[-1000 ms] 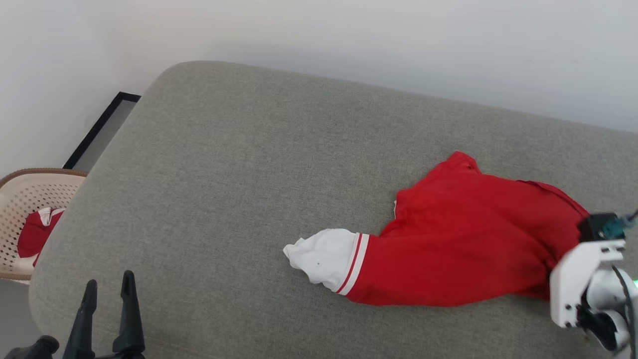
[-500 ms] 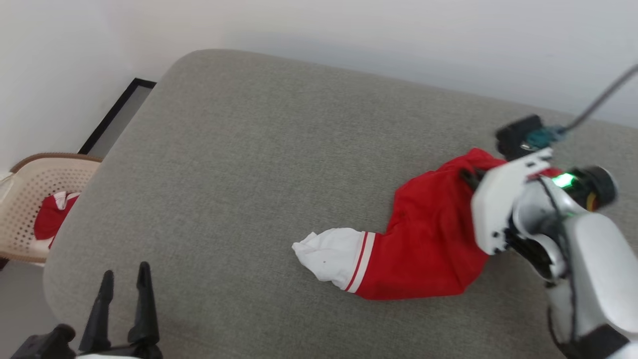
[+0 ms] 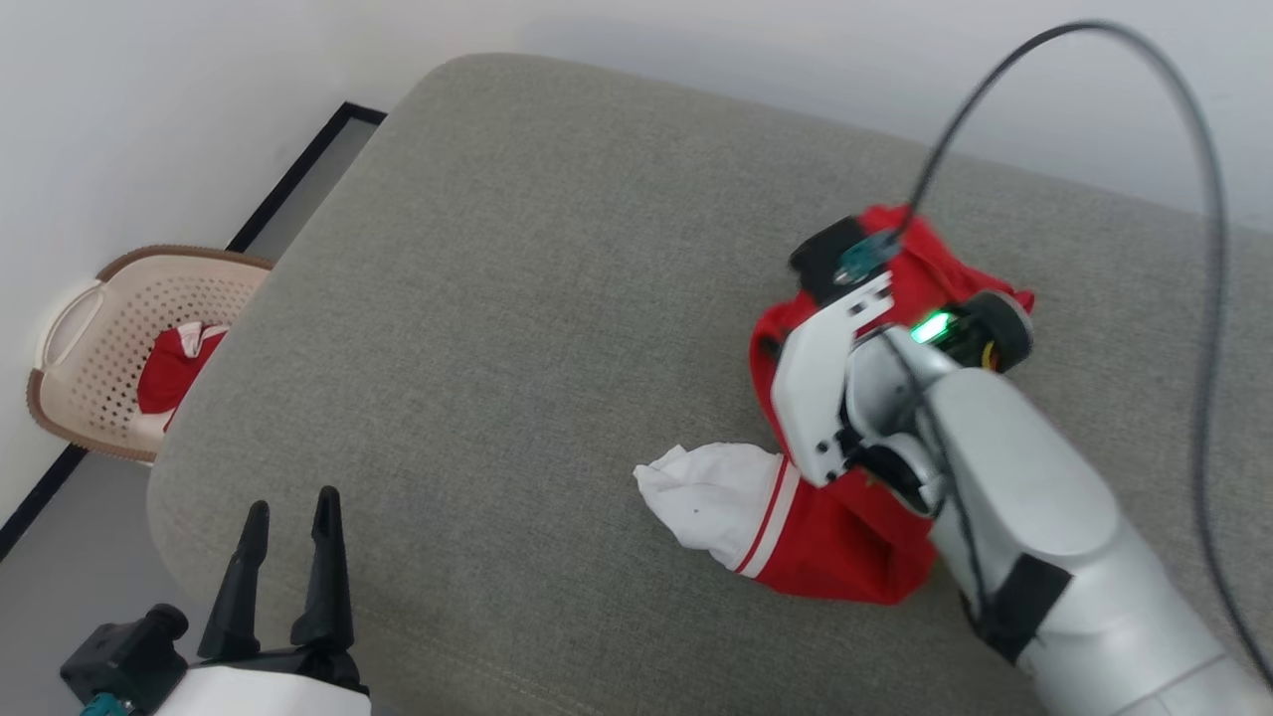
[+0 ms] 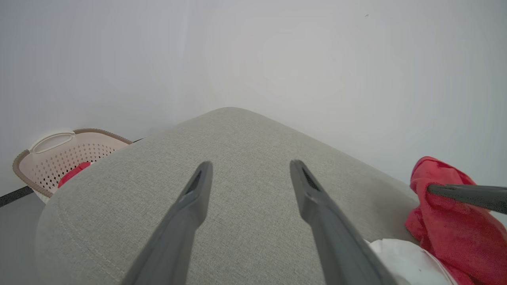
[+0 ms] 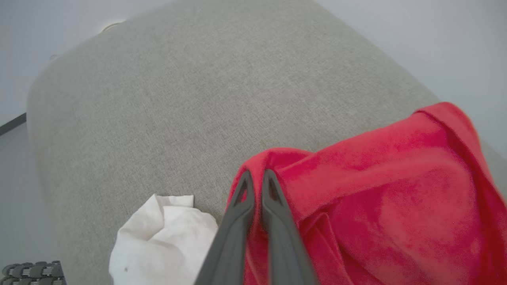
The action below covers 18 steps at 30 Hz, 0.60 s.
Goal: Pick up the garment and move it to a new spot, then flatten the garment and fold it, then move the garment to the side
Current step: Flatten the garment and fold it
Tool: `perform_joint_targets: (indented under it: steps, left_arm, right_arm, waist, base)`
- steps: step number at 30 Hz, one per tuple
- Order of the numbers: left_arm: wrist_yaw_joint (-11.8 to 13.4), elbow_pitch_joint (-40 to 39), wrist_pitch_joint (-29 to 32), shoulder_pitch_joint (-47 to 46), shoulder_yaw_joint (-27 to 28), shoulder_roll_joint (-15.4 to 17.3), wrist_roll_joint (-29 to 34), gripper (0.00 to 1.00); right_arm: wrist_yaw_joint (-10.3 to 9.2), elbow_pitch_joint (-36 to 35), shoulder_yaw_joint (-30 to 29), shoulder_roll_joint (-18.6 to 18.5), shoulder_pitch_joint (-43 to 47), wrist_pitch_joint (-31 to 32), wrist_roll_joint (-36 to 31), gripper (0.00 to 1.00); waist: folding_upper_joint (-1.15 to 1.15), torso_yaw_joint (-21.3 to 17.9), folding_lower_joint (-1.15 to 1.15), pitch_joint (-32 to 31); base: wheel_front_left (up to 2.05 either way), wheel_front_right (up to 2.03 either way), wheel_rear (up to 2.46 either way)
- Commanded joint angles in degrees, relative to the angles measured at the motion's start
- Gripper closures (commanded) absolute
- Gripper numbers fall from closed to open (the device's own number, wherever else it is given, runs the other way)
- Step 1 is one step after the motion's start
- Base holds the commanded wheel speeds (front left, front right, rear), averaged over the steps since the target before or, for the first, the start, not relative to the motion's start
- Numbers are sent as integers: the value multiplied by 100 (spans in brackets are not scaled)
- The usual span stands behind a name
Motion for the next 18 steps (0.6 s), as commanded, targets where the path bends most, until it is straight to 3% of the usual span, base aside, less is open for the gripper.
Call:
perform_joint_targets:
  steps: [1,2,9,18]
  left_arm:
    - [-15,13,-29,-86,-11,-11,-6,0]
    - [-15,26,-29,-104,-18,-8,-11,0]
    - [-15,41,-29,-97,42,-16,-33,0]
    - [-15,-15,-29,30,195,-6,4,0]
  right_arm:
    - [-2,180,131,29,-96,-68,27,39]
    - [-2,340,228,69,-162,-118,108,0]
    - [-2,879,760,111,-595,-524,553,0]
    - [-2,497,827,-258,-850,-922,926,0]
  waist:
    - [0,30,0,23]
    - [0,36,0,30]
    - [0,-59,0,27]
    - [0,-347,0,-52]
  base:
    - [0,0,0]
    - [0,0,0]
    - [0,0,0]
    - [0,0,0]
